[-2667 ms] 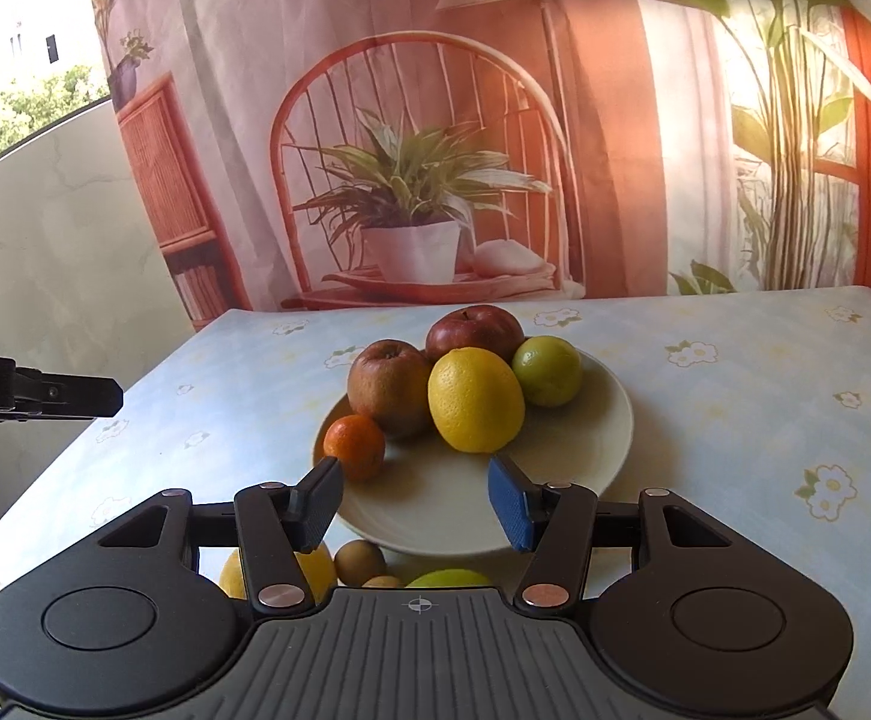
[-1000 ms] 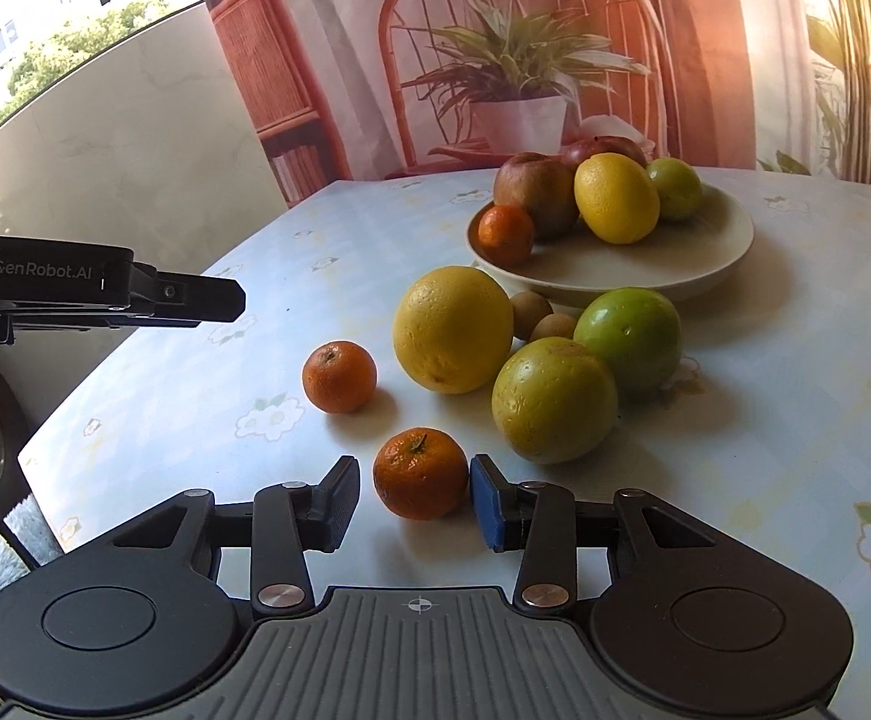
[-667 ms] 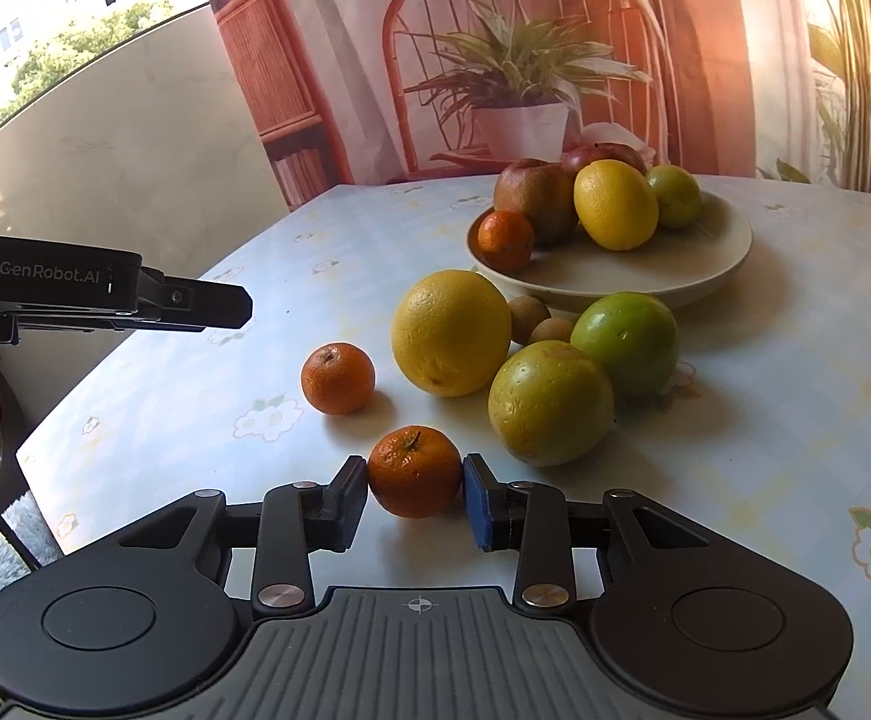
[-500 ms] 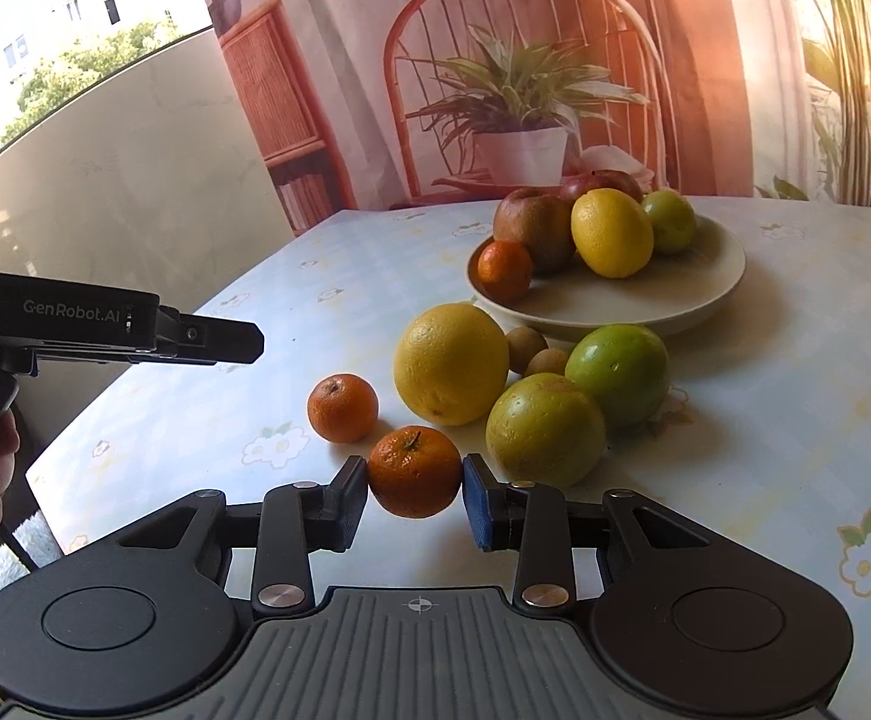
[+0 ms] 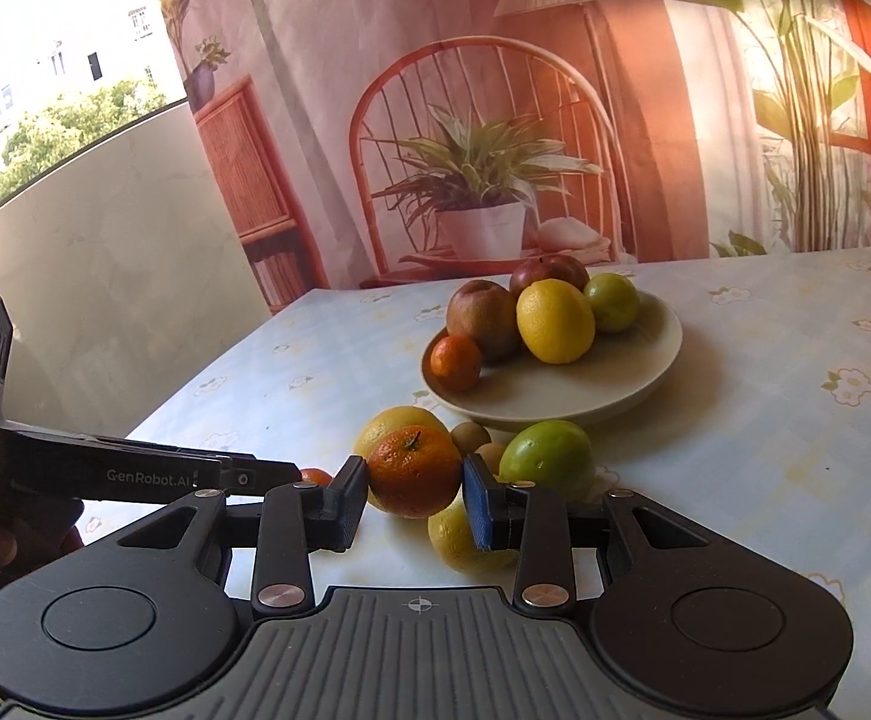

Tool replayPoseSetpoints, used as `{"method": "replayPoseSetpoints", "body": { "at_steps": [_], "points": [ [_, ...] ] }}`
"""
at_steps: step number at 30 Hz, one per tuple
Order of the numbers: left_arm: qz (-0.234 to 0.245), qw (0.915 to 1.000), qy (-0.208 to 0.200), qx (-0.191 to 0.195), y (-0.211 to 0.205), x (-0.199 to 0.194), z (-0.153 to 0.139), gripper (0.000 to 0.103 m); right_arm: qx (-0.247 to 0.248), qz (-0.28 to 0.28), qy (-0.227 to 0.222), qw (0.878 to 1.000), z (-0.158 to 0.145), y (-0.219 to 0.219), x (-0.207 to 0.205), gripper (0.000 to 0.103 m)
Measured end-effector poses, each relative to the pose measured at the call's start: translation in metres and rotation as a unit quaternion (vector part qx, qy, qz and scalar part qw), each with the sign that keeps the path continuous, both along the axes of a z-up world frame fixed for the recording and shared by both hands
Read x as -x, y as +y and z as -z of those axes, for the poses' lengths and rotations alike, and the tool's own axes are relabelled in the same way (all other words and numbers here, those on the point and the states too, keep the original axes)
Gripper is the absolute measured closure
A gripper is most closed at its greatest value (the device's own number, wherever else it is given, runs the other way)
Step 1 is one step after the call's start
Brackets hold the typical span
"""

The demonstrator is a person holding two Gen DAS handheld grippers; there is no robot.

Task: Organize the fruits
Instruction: 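Move the right tool to a mandarin while the left tool approaches another mandarin, then close the right tool on a mandarin while the left tool grasps another mandarin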

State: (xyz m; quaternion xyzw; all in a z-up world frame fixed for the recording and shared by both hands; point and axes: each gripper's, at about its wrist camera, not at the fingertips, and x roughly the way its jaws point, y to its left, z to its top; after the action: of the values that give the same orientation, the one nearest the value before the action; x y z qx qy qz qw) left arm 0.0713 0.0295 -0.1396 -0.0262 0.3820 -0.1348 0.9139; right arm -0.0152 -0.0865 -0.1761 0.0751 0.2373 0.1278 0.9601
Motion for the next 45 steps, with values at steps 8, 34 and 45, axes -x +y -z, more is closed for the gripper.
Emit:
{"method": "replayPoseSetpoints", "body": {
  "at_steps": [8, 34, 45],
  "points": [
    [0.018, 0.9995, 0.004, -0.025, -0.011, -0.008, 0.011, 0.051, -0.001, 0.002, 0.002, 1.000, 0.001, -0.001, 0.000, 0.071],
    [0.000, 1.0000, 0.005, -0.006, -0.006, 0.002, 0.009, 0.067, -0.002, 0.003, 0.009, 1.000, 0.006, 0.000, -0.002, 0.071],
    [-0.011, 0.9999, -0.004, -0.009, -0.003, 0.006, 0.007, 0.068, 0.000, 0.003, 0.008, 1.000, 0.008, -0.001, -0.002, 0.071]
  ]
}}
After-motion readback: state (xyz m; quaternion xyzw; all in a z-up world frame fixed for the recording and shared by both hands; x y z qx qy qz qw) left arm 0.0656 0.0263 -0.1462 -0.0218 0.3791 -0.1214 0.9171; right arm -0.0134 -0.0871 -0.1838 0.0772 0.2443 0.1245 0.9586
